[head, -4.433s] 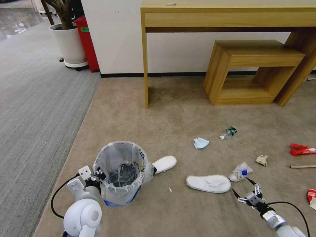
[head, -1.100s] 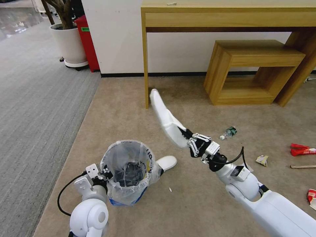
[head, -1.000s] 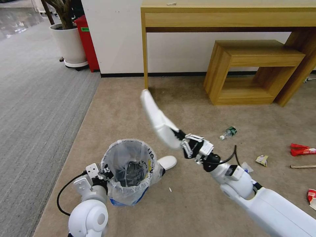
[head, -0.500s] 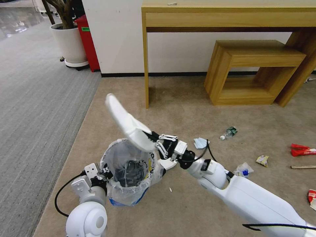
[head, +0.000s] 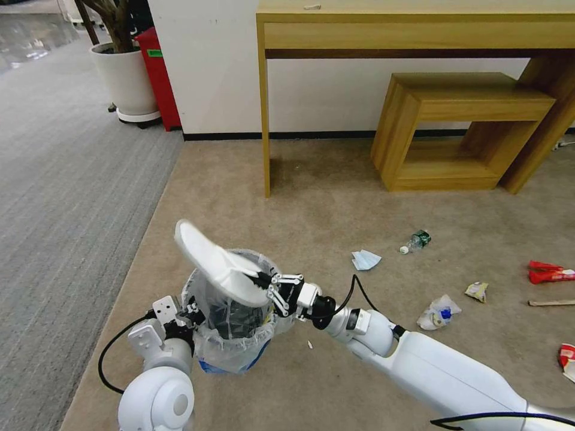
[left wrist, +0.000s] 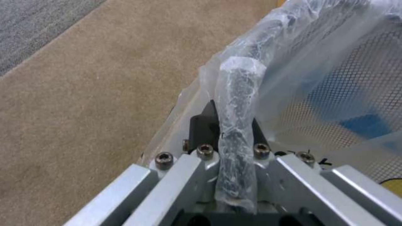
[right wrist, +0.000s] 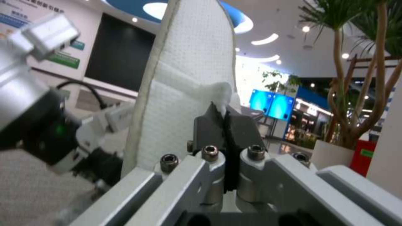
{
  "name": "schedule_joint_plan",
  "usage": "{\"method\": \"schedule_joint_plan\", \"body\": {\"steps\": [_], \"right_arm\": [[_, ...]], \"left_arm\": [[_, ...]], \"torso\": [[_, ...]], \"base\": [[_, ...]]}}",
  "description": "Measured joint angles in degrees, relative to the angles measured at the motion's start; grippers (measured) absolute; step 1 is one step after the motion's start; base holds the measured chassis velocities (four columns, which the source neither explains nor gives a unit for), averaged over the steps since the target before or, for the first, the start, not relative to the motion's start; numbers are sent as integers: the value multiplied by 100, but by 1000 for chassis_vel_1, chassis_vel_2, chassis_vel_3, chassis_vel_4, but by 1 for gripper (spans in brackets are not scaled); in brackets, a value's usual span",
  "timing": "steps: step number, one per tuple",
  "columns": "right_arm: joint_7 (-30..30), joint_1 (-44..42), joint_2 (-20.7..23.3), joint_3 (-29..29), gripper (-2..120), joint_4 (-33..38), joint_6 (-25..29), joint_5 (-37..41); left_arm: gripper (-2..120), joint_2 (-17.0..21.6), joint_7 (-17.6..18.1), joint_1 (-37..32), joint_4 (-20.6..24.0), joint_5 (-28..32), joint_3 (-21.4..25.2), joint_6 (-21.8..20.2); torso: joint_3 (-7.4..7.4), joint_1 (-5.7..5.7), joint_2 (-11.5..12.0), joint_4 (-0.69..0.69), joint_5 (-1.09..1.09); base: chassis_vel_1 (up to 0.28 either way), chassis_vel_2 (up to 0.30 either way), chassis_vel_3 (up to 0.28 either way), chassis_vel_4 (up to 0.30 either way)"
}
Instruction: Pick up the trash bin and place the garbage on the floor into it.
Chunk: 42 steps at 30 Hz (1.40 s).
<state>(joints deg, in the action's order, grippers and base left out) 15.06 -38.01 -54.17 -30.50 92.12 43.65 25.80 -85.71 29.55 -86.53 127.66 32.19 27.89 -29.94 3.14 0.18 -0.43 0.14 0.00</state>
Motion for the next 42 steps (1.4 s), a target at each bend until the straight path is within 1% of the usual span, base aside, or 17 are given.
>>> {"method": "schedule_joint_plan", "body": {"steps": [9, 11, 13, 15, 19, 20, 21, 23, 27, 29, 31, 33, 35, 37, 39, 40, 42], "right_arm": [[-3, 47, -154, -116, 2, -453, 87, -260], [0, 32, -169, -111, 12, -535, 96, -333], [0, 29, -171, -109, 14, -540, 97, -338], [-2, -20, -182, -82, 27, -590, 119, -393], [-8, -57, -178, -48, 35, -599, 124, -425], [-10, -70, -178, -27, 41, -610, 128, -444], [-11, -74, -178, -17, 43, -616, 131, -451], [-24, -88, -181, 61, 56, -647, 151, -515], [-51, -89, -178, 135, 65, -646, 151, -516], [-65, -88, -176, 163, 64, -636, 145, -510], [-257, -151, -136, 493, 65, -397, -110, -350], [-318, -168, -116, 560, 66, -336, -179, -288], [-592, -255, 11, 886, 73, -114, -442, -2], [-643, -273, 44, 950, 76, -83, -485, 34], [-989, -410, 263, 1227, 86, 37, -709, 234], [-989, -410, 263, 1227, 86, 37, -709, 234], [-1298, -637, 412, 1418, 94, 75, -889, 475]], "left_arm": [[0, -2, -9, 2, 41, 24, 12, 29], [0, 4, -16, 1, 53, 40, 11, 34], [0, 4, -16, 1, 53, 41, 11, 35], [0, 11, -20, 6, 53, 47, 13, 49], [0, 23, -22, 10, 51, 53, 18, 58], [0, 29, -23, 12, 49, 58, 19, 62], [0, 30, -23, 13, 48, 61, 19, 65], [0, 43, -24, 16, 34, 77, 21, 74], [0, 53, -26, 30, 13, 85, 20, 85], [0, 56, -27, 32, 5, 86, 21, 87], [0, 96, -27, 44, -65, 107, 66, 98], [0, 105, -27, 47, -76, 110, 74, 100], [0, 146, -27, 59, -140, 122, 104, 129], [0, 150, -27, 60, -151, 124, 106, 133], [0, 152, -27, 78, -208, 124, 106, 145], [0, 152, -27, 78, -208, 124, 106, 145], [0, 146, -27, 98, -243, 120, 97, 150]], "torso": [[0, 0, 0, -1, -1], [0, 0, 0, 0, 1], [0, 0, 0, 0, 1], [0, 0, 0, -1, 0], [0, 0, 0, 0, 0], [0, 0, 0, 0, 0], [0, 0, 0, 0, 0], [0, 0, 0, 0, 0], [0, 0, 0, 0, 0], [0, 0, 0, 0, 0], [0, 0, 0, -1, 1], [0, 0, 0, -1, 0], [0, 0, 0, -1, 1], [0, 0, 0, -1, 1], [0, 0, -1, 0, 0], [0, 0, -1, 0, 0], [0, 0, 0, 1, 0]], "base": [[0, 0, 0, 0], [0, 0, 0, 0], [0, 0, 0, 0], [0, 0, 0, 0], [0, 0, 0, 0], [0, 0, 0, 0], [0, 0, 0, 0], [0, 0, 0, 0], [0, 0, 0, 0], [0, 0, 0, 0], [0, 0, 0, 0], [0, 0, 0, 0], [0, 0, 0, 0], [0, 0, 0, 0], [0, 0, 0, 0], [0, 0, 0, 0], [0, 0, 0, 0]]}}
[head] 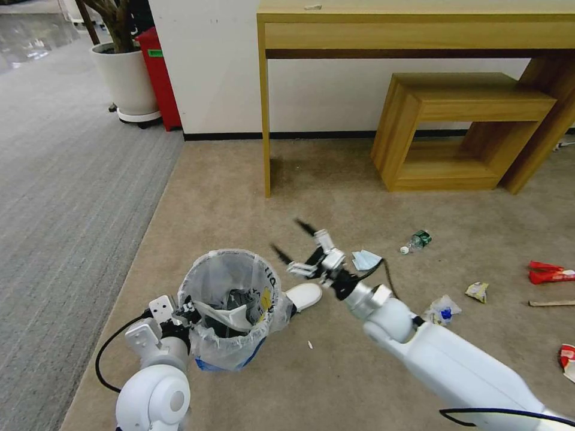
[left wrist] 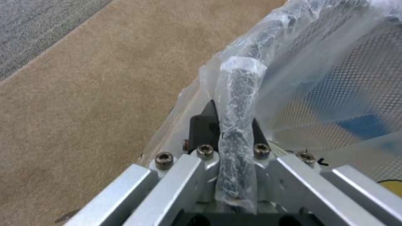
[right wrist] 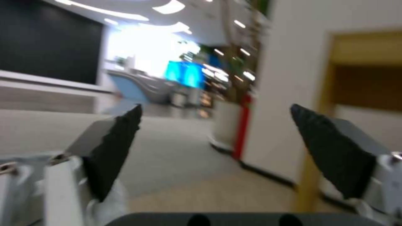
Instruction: Pick up the trash bin and place the garbage on the floor into it.
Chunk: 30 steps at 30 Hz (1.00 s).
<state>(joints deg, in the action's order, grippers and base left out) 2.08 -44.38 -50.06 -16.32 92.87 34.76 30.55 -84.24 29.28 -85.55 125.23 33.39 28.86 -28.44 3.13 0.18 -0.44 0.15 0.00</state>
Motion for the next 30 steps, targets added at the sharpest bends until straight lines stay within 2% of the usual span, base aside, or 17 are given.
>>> {"method": "schedule_joint_plan", "body": {"steps": [3, 5, 7, 9, 11, 13, 14, 15, 17, 19, 25, 30], "right_arm": [[-236, -297, 102, 217, 96, 3, -145, 132], [-497, -898, 343, 550, 99, 84, -331, 461], [-513, -964, 368, 589, 99, 98, -349, 513], [-637, -1475, 536, 905, 100, 141, -379, 1091], [-641, -1544, 556, 938, 100, 139, -379, 1192], [-619, -1900, 632, 1089, 100, 0, -365, 2089], [-594, -1929, 638, 1097, 100, -30, -369, 2247], [-594, -1929, 638, 1097, 100, -30, -369, 2247], [-422, -1956, 596, 1055, 99, -187, -394, 2959], [-352, -1948, 552, 1017, 99, -237, -419, 3195], [14, -1752, 134, 554, 99, -724, -655, 4312], [31, -1614, -204, 238, 94, -1132, -807, 4516]], "left_arm": [[0, 1, 0, 15, -17, 0, -5, 2], [0, 21, 2, 27, -44, 12, 4, 5], [0, 24, 2, 31, -49, 13, 7, 5], [0, 22, 4, 50, -83, 21, 9, 13], [0, 21, 4, 51, -89, 21, 9, 15], [0, 8, 5, 61, -152, 14, -13, 25], [0, 8, 4, 62, -159, 12, -16, 29], [0, 8, 4, 62, -159, 12, -16, 29], [0, 14, 0, 65, -170, 9, -20, 49], [0, 19, -4, 63, -170, 9, -20, 60], [0, 57, -43, 51, -162, 30, 8, 123], [0, 58, -48, 67, -201, 49, 31, 131]], "torso": [[0, 0, 0, -1, 2], [0, 0, 0, 0, 2], [0, 0, 0, 0, 2], [0, 0, 0, 0, 1], [-1, -1, 0, 1, 1], [0, -1, 0, 0, 1], [-1, -1, 0, 0, 1], [-1, -1, 0, 0, 1], [0, -1, -1, -1, 0], [0, -1, 0, -1, 0], [-1, -1, 0, -2, 0], [0, -1, 0, -2, -1]], "base": [[0, 0, 0, 0], [0, 0, 0, 0], [0, 0, 0, 0], [0, 0, 0, 0], [0, 0, 0, 0], [0, 0, 0, 0], [0, 0, 0, 0], [0, 0, 0, 0], [0, 0, 0, 0], [0, 0, 0, 0], [0, 0, 0, 0], [0, 0, 0, 0]]}}
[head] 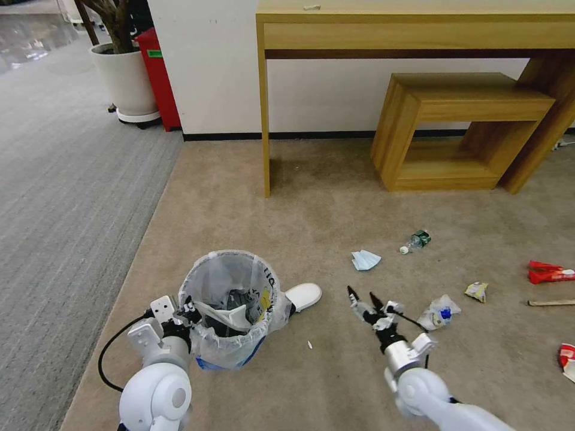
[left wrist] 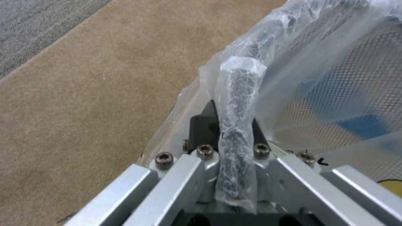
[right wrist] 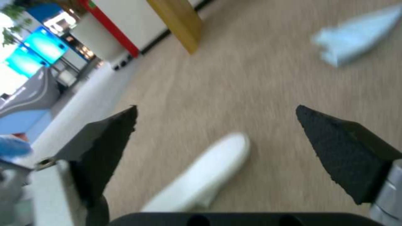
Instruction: Pick up the trash bin and place the garbage on the floor into it.
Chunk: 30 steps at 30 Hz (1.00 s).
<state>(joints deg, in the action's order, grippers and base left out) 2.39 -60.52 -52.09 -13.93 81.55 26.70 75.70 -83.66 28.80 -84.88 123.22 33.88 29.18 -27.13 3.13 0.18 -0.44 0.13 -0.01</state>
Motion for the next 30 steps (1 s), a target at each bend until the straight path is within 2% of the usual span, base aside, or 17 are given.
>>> {"method": "schedule_joint_plan", "body": {"steps": [5, 8, 10, 12, 18, 19, 25, 30], "right_arm": [[43, 130, -344, -189, 92, -485, -70, -4], [101, 249, -865, -212, 89, -1016, -146, -25], [128, 274, -955, -213, 88, -1103, -152, -36], [175, 365, -1275, -209, 83, -1308, -229, -51], [234, 516, -1683, -264, 82, -1602, -279, -85], [287, 610, -1906, -300, 82, -1832, -310, -109], [404, 764, -2162, -360, 81, -2181, -414, -108], [435, 830, -2193, -363, 81, -2275, -462, -96]], "left_arm": [[0, -10, -6, -5, -5, 11, 1, 11], [0, -2, -11, -33, 21, 23, 1, 16], [0, -2, -11, -36, 22, 23, 1, 17], [0, -5, -13, -44, 19, 24, -7, 21], [0, -8, -14, -50, 16, 23, -6, 34], [0, -7, -15, -67, 22, 24, 5, 38], [0, 2, -15, -111, 63, 27, 40, 76], [0, 5, -15, -144, 85, 26, 52, 96]], "torso": [[0, 0, 0, 1, 2], [0, 0, 0, 1, 2], [0, 0, 0, 1, 1], [0, 0, 0, 1, 0], [0, 0, 0, 0, 0], [0, 0, 0, 0, 1], [0, 1, 0, 1, 0], [0, 1, 0, 1, 1]], "base": [[0, 0, 0, 0], [0, 0, 0, 0], [0, 0, 0, 0], [0, 0, 0, 0], [0, 0, 0, 0], [0, 0, 0, 0], [0, 0, 0, 0], [0, 0, 0, 0]]}}
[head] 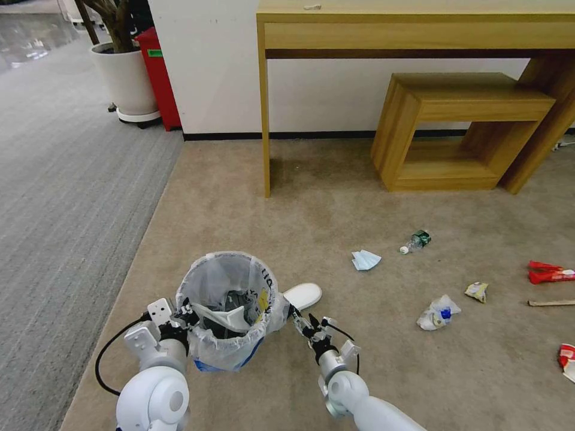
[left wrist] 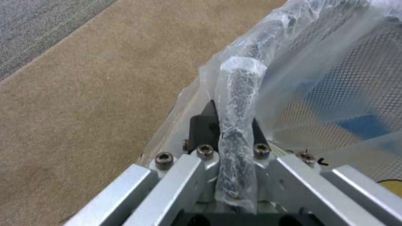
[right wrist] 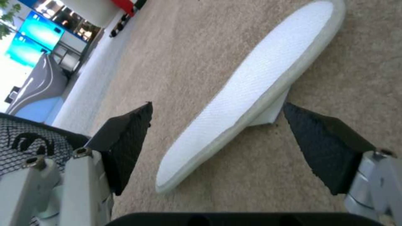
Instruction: Pick up the trash bin and place the garbage on the floor into it.
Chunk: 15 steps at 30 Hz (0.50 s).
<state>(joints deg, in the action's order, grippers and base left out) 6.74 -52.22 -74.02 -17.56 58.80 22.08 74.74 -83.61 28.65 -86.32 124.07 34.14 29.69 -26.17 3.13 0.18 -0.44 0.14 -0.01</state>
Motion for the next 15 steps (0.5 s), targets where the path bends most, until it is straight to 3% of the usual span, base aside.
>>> {"method": "schedule_joint_plan", "body": {"steps": [15], "right_arm": [[75, 297, -69, 10, 82, -242, -197, 102]], "left_arm": [[0, 14, 4, -52, 118, 37, -6, 31]], "torso": [[0, 0, 0, 0, 1]], "base": [[0, 0, 0, 0]]}}
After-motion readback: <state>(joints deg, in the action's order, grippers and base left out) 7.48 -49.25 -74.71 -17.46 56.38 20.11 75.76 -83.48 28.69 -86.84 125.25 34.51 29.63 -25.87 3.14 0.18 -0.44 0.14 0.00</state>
